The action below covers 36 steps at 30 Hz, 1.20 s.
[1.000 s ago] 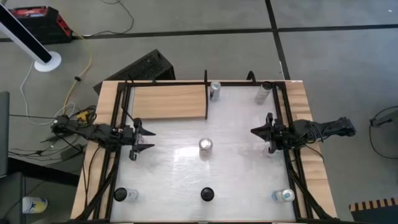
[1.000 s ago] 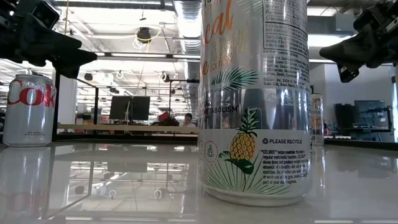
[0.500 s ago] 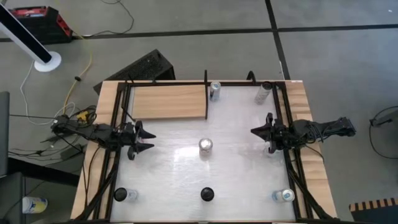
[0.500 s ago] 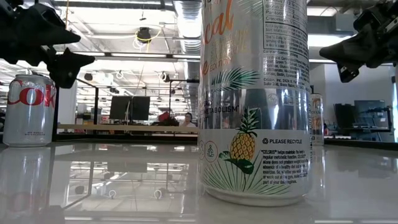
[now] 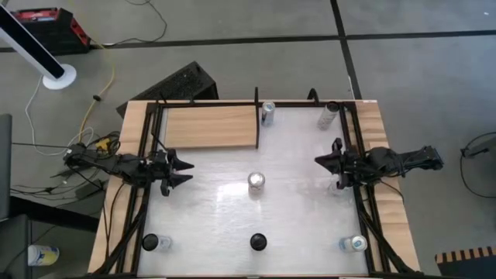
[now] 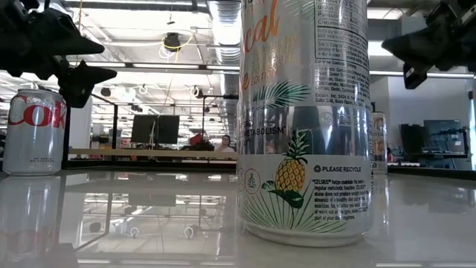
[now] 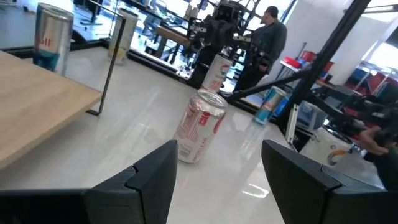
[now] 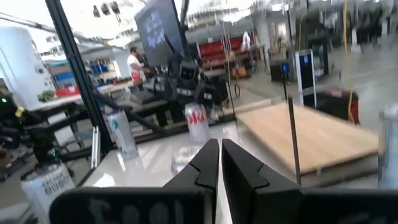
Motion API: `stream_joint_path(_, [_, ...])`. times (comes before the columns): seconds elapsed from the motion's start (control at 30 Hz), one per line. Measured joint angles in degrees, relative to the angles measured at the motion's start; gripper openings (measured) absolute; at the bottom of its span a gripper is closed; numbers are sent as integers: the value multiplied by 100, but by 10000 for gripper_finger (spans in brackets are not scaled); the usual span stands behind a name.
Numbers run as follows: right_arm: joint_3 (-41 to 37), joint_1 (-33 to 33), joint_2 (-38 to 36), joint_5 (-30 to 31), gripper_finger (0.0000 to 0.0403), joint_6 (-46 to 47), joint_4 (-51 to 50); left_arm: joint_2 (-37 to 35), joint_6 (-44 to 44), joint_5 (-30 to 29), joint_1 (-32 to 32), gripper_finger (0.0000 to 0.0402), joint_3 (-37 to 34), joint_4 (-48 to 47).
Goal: Place canned beverage on shelf
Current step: Put the right white soda can on the shelf
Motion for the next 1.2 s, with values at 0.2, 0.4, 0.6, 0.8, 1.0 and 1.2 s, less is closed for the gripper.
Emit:
stream_joint_path(0.2, [146, 4, 57, -4, 55, -368, 432, 0, 741, -98, 0, 219, 392, 32])
stream_joint_path(0.4, [712, 4, 550, -2, 82, -651, 448, 61, 952, -297, -6, 219, 1051, -879])
stream_joint_path(0.6, [1570, 0, 1717, -1, 134, -891, 434, 300, 1017, -857, -7, 219, 1461, -1596])
stream_joint_path(0.8, [2714, 67, 3388, -10, 207, -1229, 396, 424, 1309, -830, -4, 219, 1620, -1706])
stream_joint_path(1.0, [4311, 284, 5063, -15, 259, -1617, -200, 424, 1672, -639, -4, 219, 2033, -2286])
stream_joint_path(1.2, [5818, 473, 6415, -17, 265, -1631, -1337, 422, 1801, -639, -4, 219, 2407, -2840])
